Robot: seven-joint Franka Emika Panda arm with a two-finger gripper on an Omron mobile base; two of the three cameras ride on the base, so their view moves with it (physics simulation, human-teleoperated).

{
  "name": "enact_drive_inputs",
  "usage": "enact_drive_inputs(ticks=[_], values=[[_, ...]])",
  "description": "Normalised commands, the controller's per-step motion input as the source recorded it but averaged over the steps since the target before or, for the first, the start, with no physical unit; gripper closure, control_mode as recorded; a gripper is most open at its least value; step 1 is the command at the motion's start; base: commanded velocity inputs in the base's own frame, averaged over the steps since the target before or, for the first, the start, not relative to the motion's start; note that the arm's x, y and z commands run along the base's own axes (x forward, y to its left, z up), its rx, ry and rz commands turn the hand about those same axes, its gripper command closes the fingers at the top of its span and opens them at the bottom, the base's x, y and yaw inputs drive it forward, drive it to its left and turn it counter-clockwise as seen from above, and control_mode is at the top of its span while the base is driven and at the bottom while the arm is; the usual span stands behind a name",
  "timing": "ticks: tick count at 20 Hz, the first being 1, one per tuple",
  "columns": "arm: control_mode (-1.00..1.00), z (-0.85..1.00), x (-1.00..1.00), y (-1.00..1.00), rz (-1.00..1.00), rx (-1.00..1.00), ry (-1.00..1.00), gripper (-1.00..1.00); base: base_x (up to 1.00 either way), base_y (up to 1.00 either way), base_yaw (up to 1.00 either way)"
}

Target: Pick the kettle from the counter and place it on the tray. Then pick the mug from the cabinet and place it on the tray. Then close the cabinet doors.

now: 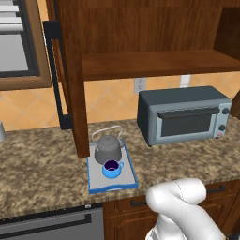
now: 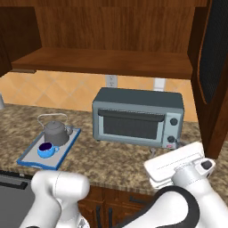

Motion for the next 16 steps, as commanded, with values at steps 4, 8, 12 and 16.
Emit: enact_drive_inputs(ticks=[4,8,12,16], values=[[-1.0,0.0,0.09,-0.31,0.0,0.0,-0.04,-1.0,0.0,0.0,0.0],[-1.0,0.11,-0.05,-0.41,-0.01,0.0,-0.12,-1.0,0.0,0.0,0.0],[-1.0,0.24,-0.11,-0.36,-0.05,0.0,-0.11,-1.0,0.0,0.0,0.0],[-1.0,0.3,-0.12,-0.4,-0.04,-0.02,-0.12,-1.0,0.0,0.0,0.0]])
